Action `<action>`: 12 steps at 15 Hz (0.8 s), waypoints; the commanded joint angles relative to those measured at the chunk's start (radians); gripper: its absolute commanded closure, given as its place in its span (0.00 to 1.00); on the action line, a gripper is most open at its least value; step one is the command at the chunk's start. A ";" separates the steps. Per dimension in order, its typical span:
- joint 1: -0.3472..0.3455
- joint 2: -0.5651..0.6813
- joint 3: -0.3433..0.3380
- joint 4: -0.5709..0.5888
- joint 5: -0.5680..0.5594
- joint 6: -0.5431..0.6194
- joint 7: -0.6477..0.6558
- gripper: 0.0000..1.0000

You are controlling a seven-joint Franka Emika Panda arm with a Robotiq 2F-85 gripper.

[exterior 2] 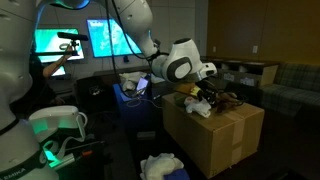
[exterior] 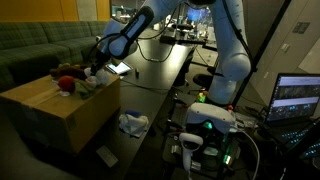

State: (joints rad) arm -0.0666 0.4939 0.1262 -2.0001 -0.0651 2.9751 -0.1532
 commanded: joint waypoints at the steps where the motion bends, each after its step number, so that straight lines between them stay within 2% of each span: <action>1: 0.018 -0.038 -0.016 -0.007 0.002 0.021 0.000 0.11; 3: 0.038 -0.057 -0.034 -0.008 -0.005 0.024 0.018 0.00; 9: 0.182 -0.065 -0.179 0.069 -0.088 -0.017 0.122 0.00; 12: 0.187 -0.038 -0.168 0.143 -0.103 -0.070 0.100 0.00</action>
State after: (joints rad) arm 0.1012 0.4286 -0.0332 -1.9445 -0.1424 2.9589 -0.0595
